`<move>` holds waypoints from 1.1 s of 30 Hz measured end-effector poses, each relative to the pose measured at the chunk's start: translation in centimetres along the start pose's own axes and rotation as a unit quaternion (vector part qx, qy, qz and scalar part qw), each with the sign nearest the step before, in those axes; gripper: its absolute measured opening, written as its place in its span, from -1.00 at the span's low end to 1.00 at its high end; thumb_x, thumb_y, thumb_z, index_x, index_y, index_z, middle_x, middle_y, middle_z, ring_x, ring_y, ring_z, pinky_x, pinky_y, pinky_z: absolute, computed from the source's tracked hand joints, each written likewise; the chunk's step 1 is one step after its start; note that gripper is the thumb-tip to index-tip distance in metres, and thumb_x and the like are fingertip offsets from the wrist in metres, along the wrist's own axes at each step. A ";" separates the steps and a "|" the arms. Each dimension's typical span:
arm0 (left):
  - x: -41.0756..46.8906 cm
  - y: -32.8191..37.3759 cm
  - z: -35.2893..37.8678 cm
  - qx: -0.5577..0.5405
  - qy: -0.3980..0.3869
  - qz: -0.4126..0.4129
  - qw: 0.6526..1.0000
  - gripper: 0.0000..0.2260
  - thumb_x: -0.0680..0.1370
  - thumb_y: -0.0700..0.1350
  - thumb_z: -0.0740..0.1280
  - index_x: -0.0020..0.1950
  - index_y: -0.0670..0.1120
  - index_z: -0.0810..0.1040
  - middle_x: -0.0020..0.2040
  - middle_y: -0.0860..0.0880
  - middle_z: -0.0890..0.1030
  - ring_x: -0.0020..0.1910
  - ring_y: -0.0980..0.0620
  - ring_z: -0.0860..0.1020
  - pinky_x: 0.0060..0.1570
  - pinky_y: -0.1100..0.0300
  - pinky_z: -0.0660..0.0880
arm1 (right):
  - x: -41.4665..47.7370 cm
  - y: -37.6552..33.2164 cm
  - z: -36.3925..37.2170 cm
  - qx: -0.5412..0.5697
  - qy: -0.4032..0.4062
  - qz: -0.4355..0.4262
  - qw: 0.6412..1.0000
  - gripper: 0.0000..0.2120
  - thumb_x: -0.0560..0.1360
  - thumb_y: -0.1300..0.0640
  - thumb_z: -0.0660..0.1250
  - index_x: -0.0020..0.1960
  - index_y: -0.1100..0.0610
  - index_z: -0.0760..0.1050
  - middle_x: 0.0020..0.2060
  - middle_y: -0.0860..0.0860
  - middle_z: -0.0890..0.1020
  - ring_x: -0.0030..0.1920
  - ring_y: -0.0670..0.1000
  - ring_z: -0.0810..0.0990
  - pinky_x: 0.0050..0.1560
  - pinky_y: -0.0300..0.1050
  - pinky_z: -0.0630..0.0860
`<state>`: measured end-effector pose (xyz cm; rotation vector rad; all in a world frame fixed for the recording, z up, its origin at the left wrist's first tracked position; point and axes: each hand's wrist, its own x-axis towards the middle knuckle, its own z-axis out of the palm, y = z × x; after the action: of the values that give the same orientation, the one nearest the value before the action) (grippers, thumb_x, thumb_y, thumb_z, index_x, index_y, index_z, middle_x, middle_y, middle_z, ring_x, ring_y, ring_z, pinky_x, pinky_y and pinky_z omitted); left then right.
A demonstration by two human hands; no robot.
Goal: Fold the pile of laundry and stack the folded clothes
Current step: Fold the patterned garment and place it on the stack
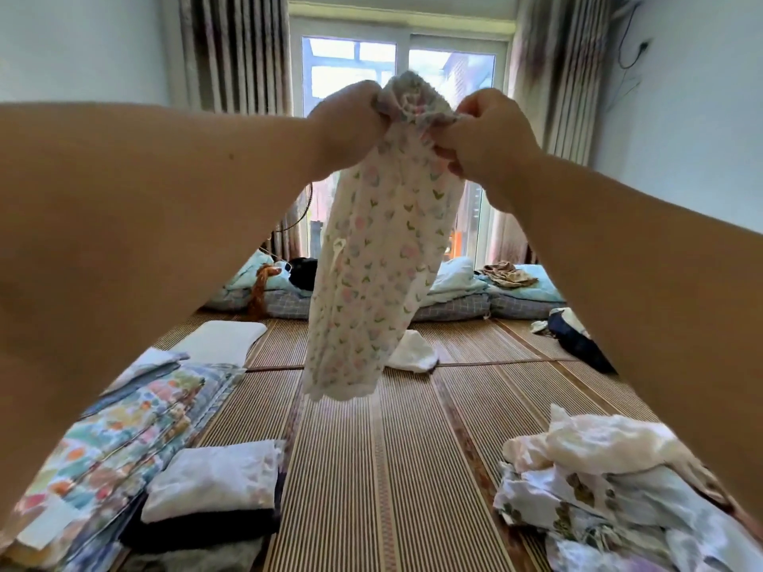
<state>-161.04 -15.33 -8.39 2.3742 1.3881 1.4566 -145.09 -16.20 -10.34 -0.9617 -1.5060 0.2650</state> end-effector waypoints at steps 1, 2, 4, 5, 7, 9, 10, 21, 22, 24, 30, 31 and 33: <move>-0.9 -0.1 0.0 0.008 -0.012 0.002 1.000 -0.91 0.59 -0.20 0.19 0.01 -0.06 0.47 -0.15 0.03 0.48 -0.06 0.02 0.45 -0.07 0.19 0.41 | -0.7 0.2 -0.1 -0.012 -0.015 0.007 1.000 -0.82 0.46 0.22 0.33 -0.21 0.03 0.37 0.00 0.18 0.59 0.08 0.22 0.60 -0.10 -0.02 0.55; -2.1 -0.3 0.0 0.019 -0.034 0.004 0.999 -0.90 0.60 -0.21 0.20 0.05 -0.09 0.49 -0.12 0.00 0.48 -0.08 0.04 0.46 -0.09 0.23 0.41 | -1.8 0.5 -0.1 -0.023 -0.036 0.017 0.999 -0.81 0.48 0.23 0.33 -0.21 0.04 0.37 -0.03 0.18 0.58 0.04 0.21 0.62 -0.13 -0.02 0.54; -5.2 -0.9 0.0 0.035 -0.094 -0.007 0.995 -0.87 0.61 -0.24 0.21 0.11 -0.16 0.51 -0.10 -0.02 0.48 -0.18 0.14 0.46 -0.20 0.39 0.41 | -4.9 1.1 -0.2 -0.036 -0.086 0.040 0.995 -0.79 0.50 0.24 0.36 -0.21 0.06 0.36 -0.12 0.13 0.56 -0.08 0.14 0.63 -0.12 0.00 0.56; -7.0 -1.3 0.2 0.039 -0.124 -0.030 0.991 -0.87 0.60 -0.26 0.22 0.10 -0.17 0.53 -0.11 -0.02 0.50 -0.23 0.17 0.44 -0.25 0.43 0.40 | -6.9 1.7 -0.1 -0.040 -0.114 0.059 0.991 -0.78 0.50 0.23 0.38 -0.21 0.07 0.36 -0.15 0.10 0.55 -0.13 0.09 0.61 -0.11 0.02 0.58; -10.6 -3.0 1.2 0.057 -0.178 -0.095 0.978 -0.89 0.57 -0.23 0.27 0.05 -0.13 0.54 -0.09 -0.04 0.55 -0.18 0.07 0.51 -0.15 0.32 0.46 | -11.0 2.9 0.0 -0.034 -0.178 0.118 0.976 -0.79 0.48 0.22 0.41 -0.20 0.07 0.38 -0.17 0.09 0.55 -0.17 0.05 0.59 -0.15 0.02 0.58; -15.4 -4.6 2.3 0.073 -0.241 -0.147 0.956 -0.93 0.54 -0.21 0.30 0.00 -0.09 0.52 -0.04 -0.05 0.57 0.00 -0.05 0.54 0.05 0.11 0.49 | -15.7 4.0 0.2 -0.027 -0.249 0.176 0.952 -0.80 0.44 0.25 0.42 -0.20 0.07 0.41 -0.18 0.11 0.53 -0.16 0.07 0.56 -0.22 -0.03 0.53; -18.1 -5.1 2.9 0.055 -0.268 -0.167 0.947 -0.93 0.53 -0.22 0.31 -0.04 -0.06 0.51 -0.02 -0.06 0.56 0.06 -0.10 0.54 0.10 0.04 0.49 | -18.0 4.5 0.2 -0.034 -0.281 0.199 0.938 -0.81 0.43 0.27 0.41 -0.19 0.09 0.41 -0.19 0.11 0.53 -0.17 0.07 0.55 -0.24 -0.04 0.51; -43.2 -3.9 5.0 0.105 -0.559 -0.107 0.815 -0.85 0.57 0.00 0.25 -0.13 0.07 0.30 0.03 -0.05 0.47 -0.04 0.04 0.40 -0.06 0.15 0.36 | -40.9 6.9 -3.1 -0.134 -0.516 0.312 0.786 -0.76 0.29 0.16 0.52 -0.30 0.00 0.44 -0.38 -0.14 0.47 -0.30 -0.12 0.42 -0.35 -0.22 0.31; -43.8 -3.6 5.0 0.089 -0.572 -0.117 0.807 -0.82 0.59 -0.01 0.24 -0.15 0.02 0.28 -0.05 -0.03 0.46 -0.14 0.06 0.38 -0.16 0.15 0.33 | -41.3 7.0 -3.3 -0.131 -0.529 0.317 0.776 -0.76 0.28 0.14 0.53 -0.30 -0.02 0.46 -0.37 -0.14 0.48 -0.30 -0.11 0.42 -0.34 -0.20 0.30; -44.3 -3.7 5.2 0.035 -0.574 -0.159 0.802 -0.84 0.61 -0.02 0.21 -0.17 0.07 0.31 -0.15 0.06 0.45 -0.24 0.13 0.38 -0.26 0.24 0.30 | -41.5 7.6 -3.3 -0.115 -0.528 0.345 0.767 -0.78 0.31 0.15 0.51 -0.26 -0.03 0.47 -0.35 -0.08 0.48 -0.37 -0.08 0.40 -0.42 -0.20 0.26; -42.5 -7.8 8.4 -0.156 -0.345 -0.318 0.869 -0.91 0.58 0.01 0.25 0.02 0.05 0.52 0.05 -0.06 0.61 0.04 -0.05 0.60 0.05 -0.04 0.56 | -38.5 10.1 -0.3 0.006 -0.339 0.416 0.844 -0.82 0.48 0.30 0.35 0.04 0.12 0.46 -0.26 0.07 0.56 -0.44 -0.08 0.51 -0.54 -0.25 0.36; -41.7 -8.3 9.0 -0.158 -0.298 -0.331 0.881 -0.90 0.62 -0.01 0.22 0.09 0.06 0.50 0.11 -0.09 0.60 0.08 -0.07 0.58 0.06 -0.02 0.54 | -38.2 10.8 0.4 0.038 -0.273 0.427 0.861 -0.75 0.50 0.33 0.32 0.14 0.13 0.43 -0.13 0.11 0.59 -0.33 -0.05 0.58 -0.46 -0.24 0.47; -40.4 -9.2 10.4 -0.154 -0.226 -0.353 0.895 -0.69 0.64 -0.04 0.19 0.39 0.04 0.34 0.36 -0.13 0.46 0.29 -0.11 0.46 0.25 0.01 0.42 | -38.3 12.5 1.4 0.038 -0.150 0.413 0.898 -0.64 0.50 0.32 0.31 0.26 0.09 0.40 0.13 0.10 0.56 -0.06 0.02 0.60 -0.13 -0.07 0.61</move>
<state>-166.20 -33.74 -46.62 1.5921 1.5035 0.7842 -145.74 -34.26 -46.34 -1.5107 -1.2584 1.1162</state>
